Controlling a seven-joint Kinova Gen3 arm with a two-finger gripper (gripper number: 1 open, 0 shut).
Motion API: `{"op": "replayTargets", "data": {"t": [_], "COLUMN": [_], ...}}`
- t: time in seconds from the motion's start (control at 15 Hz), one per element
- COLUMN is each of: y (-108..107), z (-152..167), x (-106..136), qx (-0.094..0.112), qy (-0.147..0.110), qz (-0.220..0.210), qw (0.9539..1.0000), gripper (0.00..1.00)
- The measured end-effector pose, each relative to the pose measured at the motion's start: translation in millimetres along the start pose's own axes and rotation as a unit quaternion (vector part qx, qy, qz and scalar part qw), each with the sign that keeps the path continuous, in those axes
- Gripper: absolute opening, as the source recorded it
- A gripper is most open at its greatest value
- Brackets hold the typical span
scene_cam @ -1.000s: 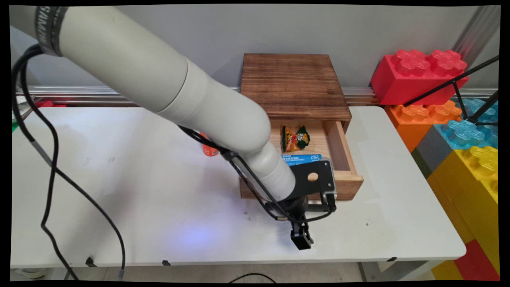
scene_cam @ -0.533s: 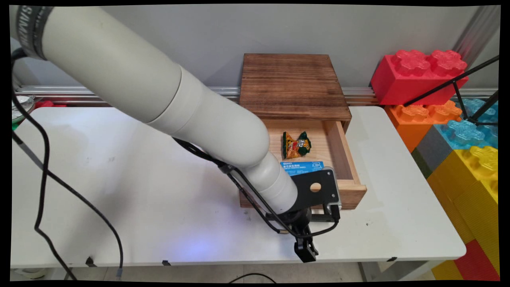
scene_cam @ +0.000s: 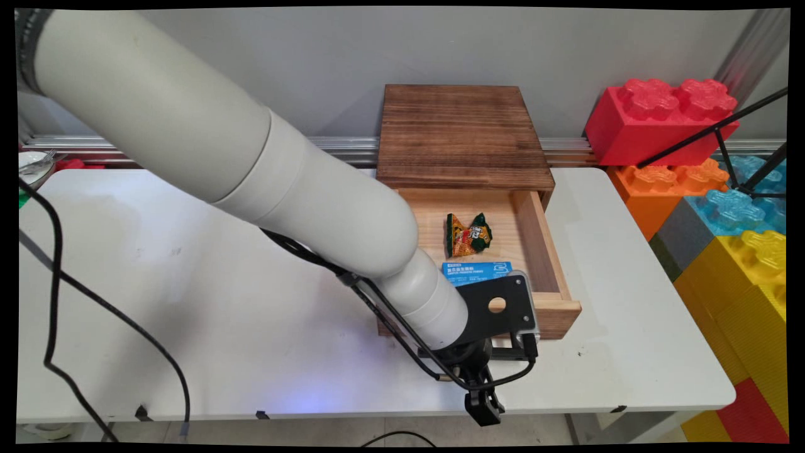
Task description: Open the drawer
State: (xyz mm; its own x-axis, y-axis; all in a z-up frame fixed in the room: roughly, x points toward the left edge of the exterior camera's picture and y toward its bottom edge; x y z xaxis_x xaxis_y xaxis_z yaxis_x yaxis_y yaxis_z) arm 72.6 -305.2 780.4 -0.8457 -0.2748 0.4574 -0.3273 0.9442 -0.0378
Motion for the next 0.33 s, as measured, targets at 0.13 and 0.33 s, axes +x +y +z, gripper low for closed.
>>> {"op": "replayTargets", "data": {"t": [0.13, 0.33], "y": [3.2, 6.6], "z": [-2.9, -9.6], "x": [-0.8, -1.4], "qx": [0.0, 0.003], "qy": [0.003, 0.01], "qz": [-0.002, -0.004], "qw": [1.0, 0.9999], "gripper": [1.0, 1.0]}}
